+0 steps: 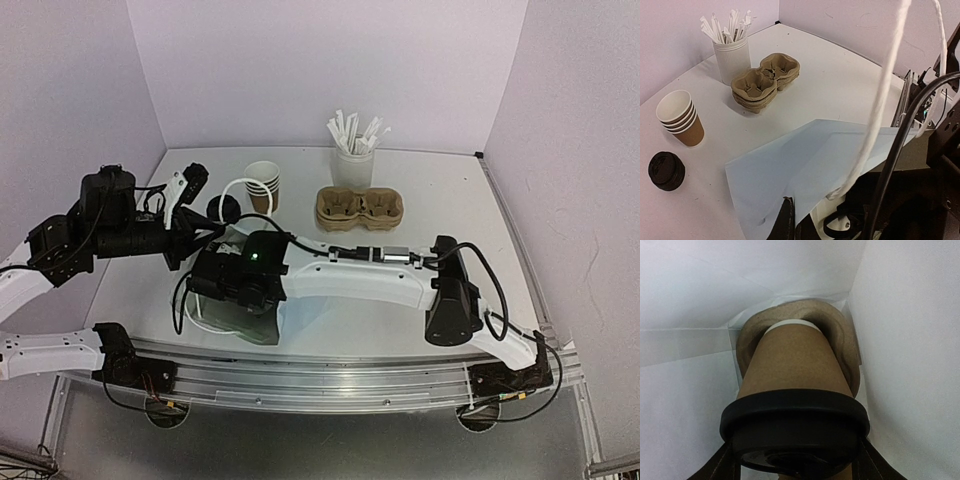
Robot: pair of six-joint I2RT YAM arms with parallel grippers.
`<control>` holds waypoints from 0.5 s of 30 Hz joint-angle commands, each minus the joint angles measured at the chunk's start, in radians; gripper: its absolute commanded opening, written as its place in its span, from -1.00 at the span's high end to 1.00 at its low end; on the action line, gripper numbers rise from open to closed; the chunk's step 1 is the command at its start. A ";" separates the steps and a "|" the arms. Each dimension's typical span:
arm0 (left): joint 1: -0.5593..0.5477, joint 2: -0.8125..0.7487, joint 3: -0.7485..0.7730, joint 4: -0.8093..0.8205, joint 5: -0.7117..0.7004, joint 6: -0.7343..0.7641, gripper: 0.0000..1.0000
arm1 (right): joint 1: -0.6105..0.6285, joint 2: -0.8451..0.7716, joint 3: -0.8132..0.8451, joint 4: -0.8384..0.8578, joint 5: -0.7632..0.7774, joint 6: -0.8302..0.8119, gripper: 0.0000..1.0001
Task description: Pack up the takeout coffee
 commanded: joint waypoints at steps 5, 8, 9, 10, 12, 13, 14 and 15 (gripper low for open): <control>0.001 -0.008 0.030 0.022 0.088 -0.095 1.00 | -0.083 0.039 -0.008 -0.113 -0.071 0.159 0.29; 0.000 -0.010 0.025 0.023 0.119 -0.120 1.00 | -0.090 0.048 0.012 -0.113 -0.045 0.178 0.34; 0.000 -0.011 0.025 0.024 0.126 -0.124 1.00 | -0.097 0.051 0.004 -0.114 -0.042 0.192 0.35; -0.001 -0.011 0.024 0.026 0.130 -0.127 1.00 | -0.104 0.055 -0.009 -0.115 -0.043 0.209 0.36; -0.001 -0.013 0.024 0.030 0.133 -0.129 1.00 | -0.120 0.066 -0.048 -0.122 -0.058 0.242 0.36; -0.001 -0.014 0.024 0.029 0.137 -0.130 1.00 | -0.125 0.074 -0.056 -0.129 -0.066 0.250 0.36; 0.000 -0.014 0.024 0.027 0.140 -0.132 1.00 | -0.127 0.082 -0.055 -0.138 -0.072 0.257 0.37; -0.001 -0.013 0.024 0.025 0.141 -0.135 1.00 | -0.128 0.091 -0.047 -0.148 -0.074 0.258 0.37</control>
